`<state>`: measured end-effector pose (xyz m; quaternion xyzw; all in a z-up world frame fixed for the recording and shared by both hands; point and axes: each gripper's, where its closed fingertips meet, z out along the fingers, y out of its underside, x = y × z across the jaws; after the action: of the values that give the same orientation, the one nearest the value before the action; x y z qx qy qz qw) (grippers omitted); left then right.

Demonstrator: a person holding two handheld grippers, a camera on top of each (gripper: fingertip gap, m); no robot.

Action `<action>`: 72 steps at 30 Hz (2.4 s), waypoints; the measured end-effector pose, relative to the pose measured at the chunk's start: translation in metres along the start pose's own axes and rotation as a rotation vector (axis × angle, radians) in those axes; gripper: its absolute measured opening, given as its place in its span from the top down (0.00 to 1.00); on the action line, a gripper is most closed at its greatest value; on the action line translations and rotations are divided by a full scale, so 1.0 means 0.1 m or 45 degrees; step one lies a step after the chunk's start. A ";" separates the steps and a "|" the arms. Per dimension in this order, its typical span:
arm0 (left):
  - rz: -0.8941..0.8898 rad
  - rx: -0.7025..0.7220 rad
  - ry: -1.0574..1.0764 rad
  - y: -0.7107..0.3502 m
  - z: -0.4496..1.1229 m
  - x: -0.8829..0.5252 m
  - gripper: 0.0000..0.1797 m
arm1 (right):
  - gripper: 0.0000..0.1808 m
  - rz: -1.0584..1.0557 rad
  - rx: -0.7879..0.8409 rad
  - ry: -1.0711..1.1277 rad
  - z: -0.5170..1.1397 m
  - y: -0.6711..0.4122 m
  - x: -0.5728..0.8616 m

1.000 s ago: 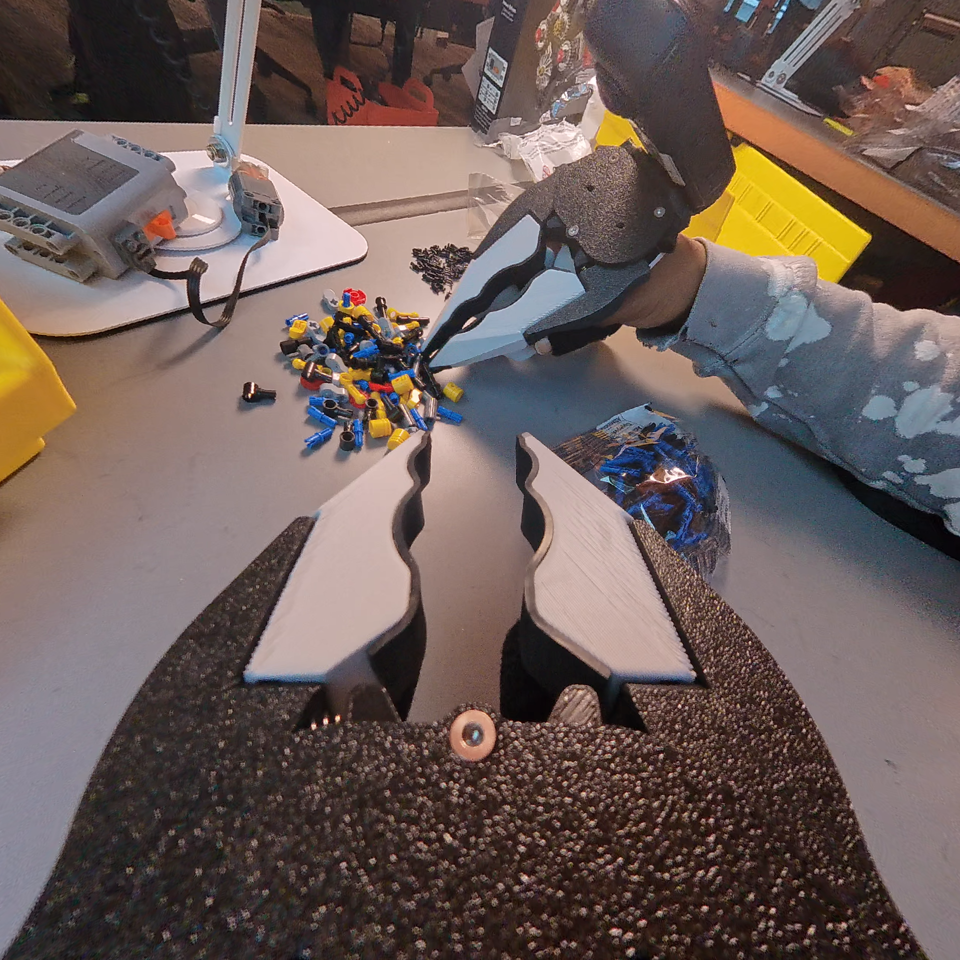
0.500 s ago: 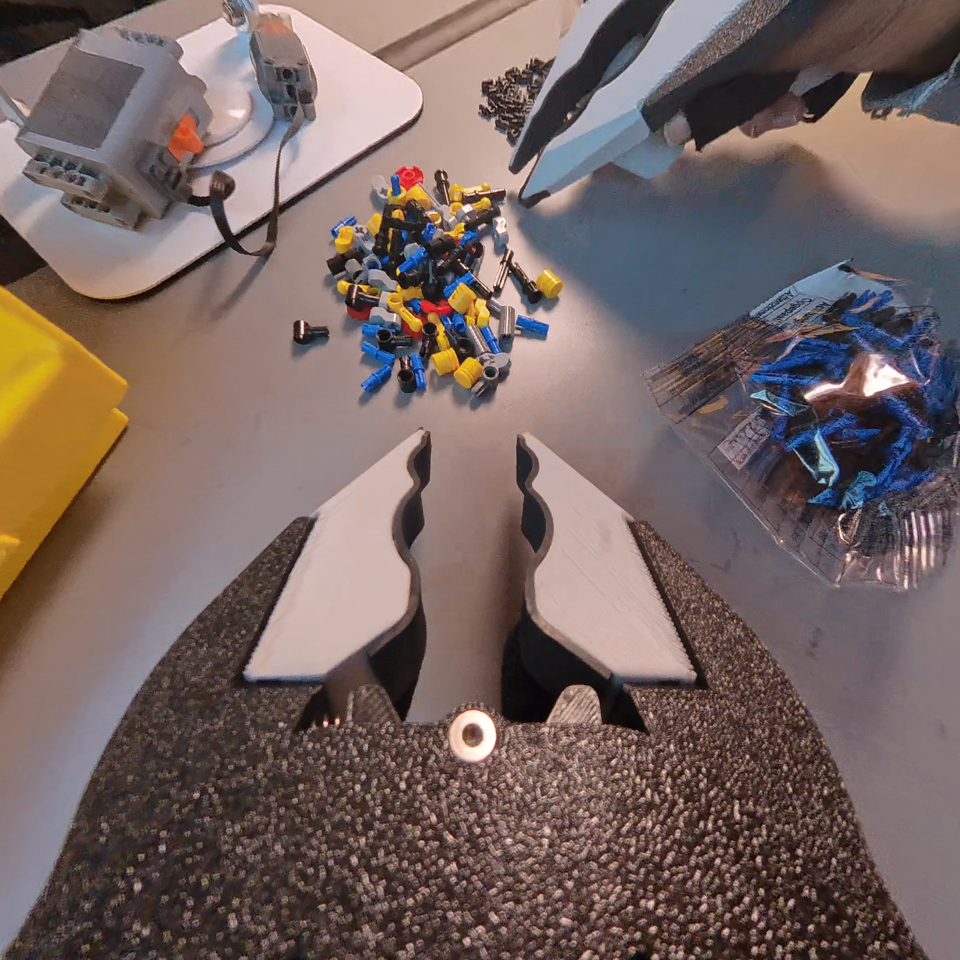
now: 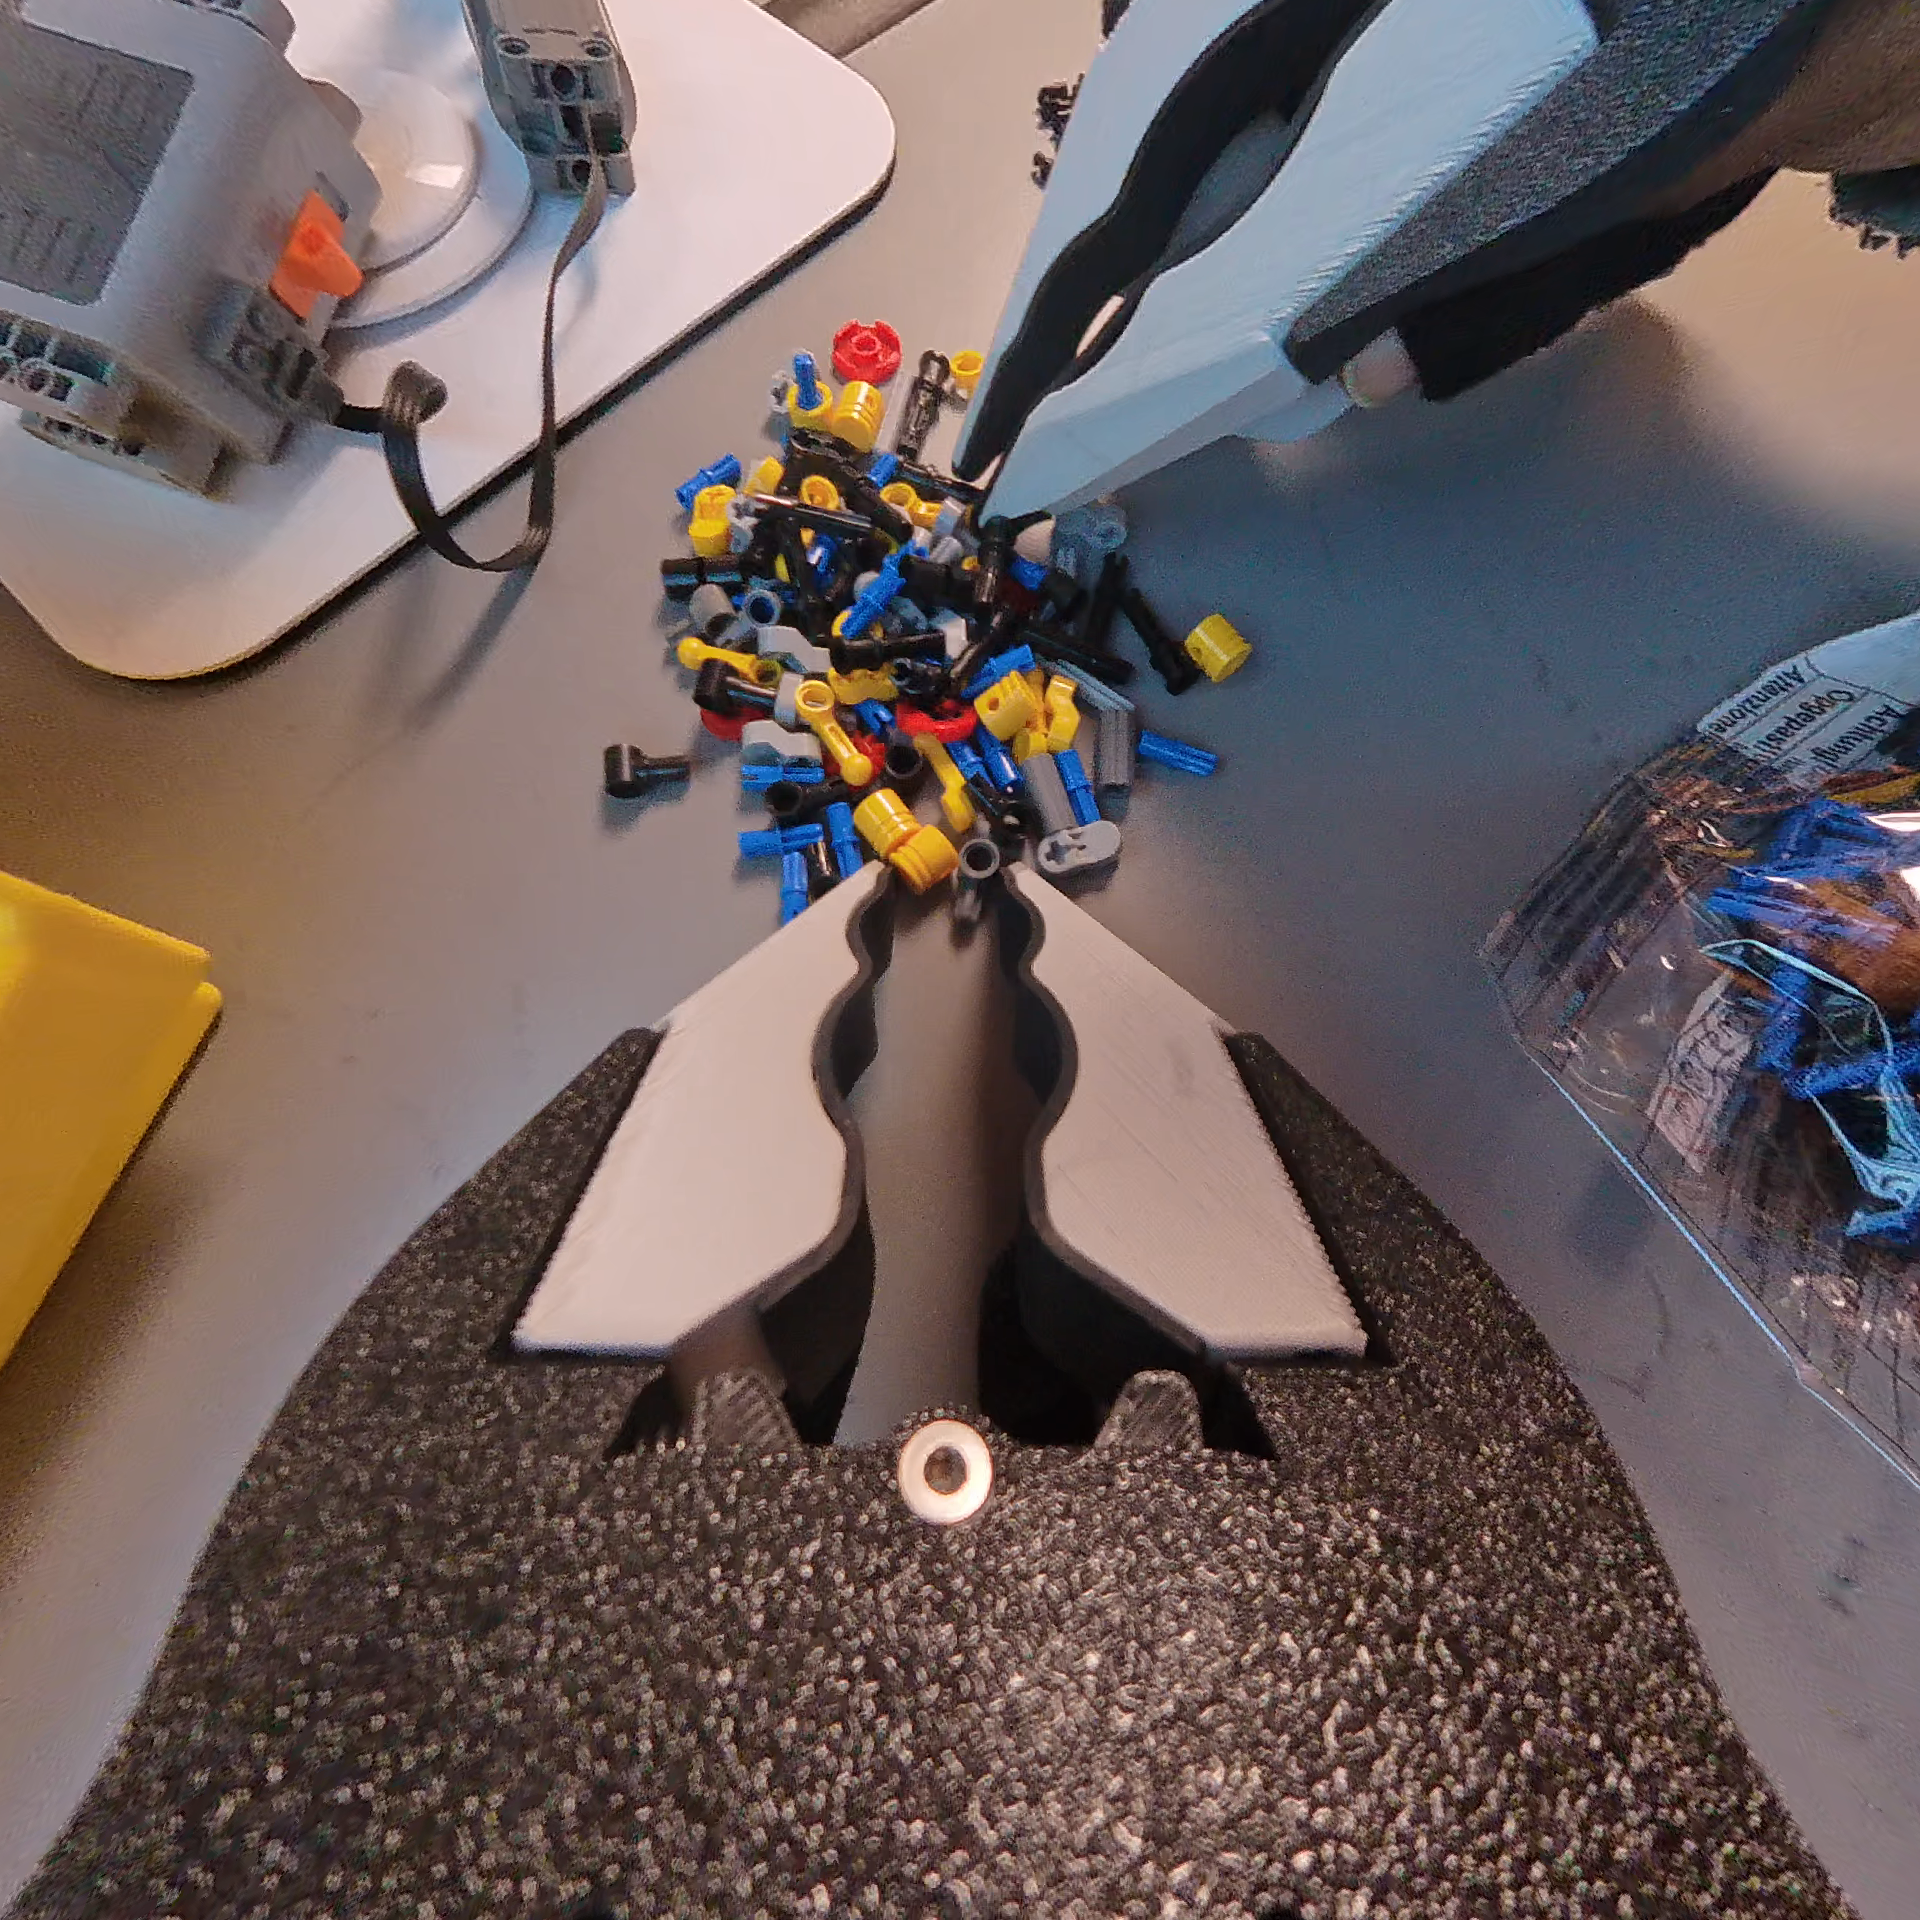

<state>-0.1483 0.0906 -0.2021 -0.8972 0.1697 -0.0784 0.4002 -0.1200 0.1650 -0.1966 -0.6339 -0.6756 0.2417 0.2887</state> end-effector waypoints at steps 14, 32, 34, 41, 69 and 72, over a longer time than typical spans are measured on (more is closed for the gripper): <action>-0.114 0.053 -0.086 0.04 -0.14 -0.25 0.87 | 0.94 0.107 -0.025 0.033 -0.03 0.07 0.29; -0.112 0.142 -0.140 -0.02 -0.29 -0.34 0.88 | 0.95 0.058 0.009 0.030 0.10 -0.26 0.38; -0.109 0.141 -0.142 0.01 -0.31 -0.33 0.88 | 1.00 0.053 -0.002 0.030 0.12 -0.26 0.38; -0.110 0.149 -0.139 0.02 -0.34 -0.33 0.88 | 0.94 0.095 0.024 0.014 0.10 -0.31 0.36; -0.055 0.198 -0.122 -0.04 -0.40 -0.21 0.84 | 0.84 0.052 0.523 0.045 -0.95 -0.62 -0.09; -0.065 0.274 -0.120 -0.14 -0.46 -0.19 0.81 | 0.82 0.146 0.715 0.229 -1.55 -0.45 0.02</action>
<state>-0.1758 0.0747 -0.1605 -0.8558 0.1183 -0.0641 0.4995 -0.0444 0.1573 -0.0545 -0.5852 -0.5170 0.3781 0.4973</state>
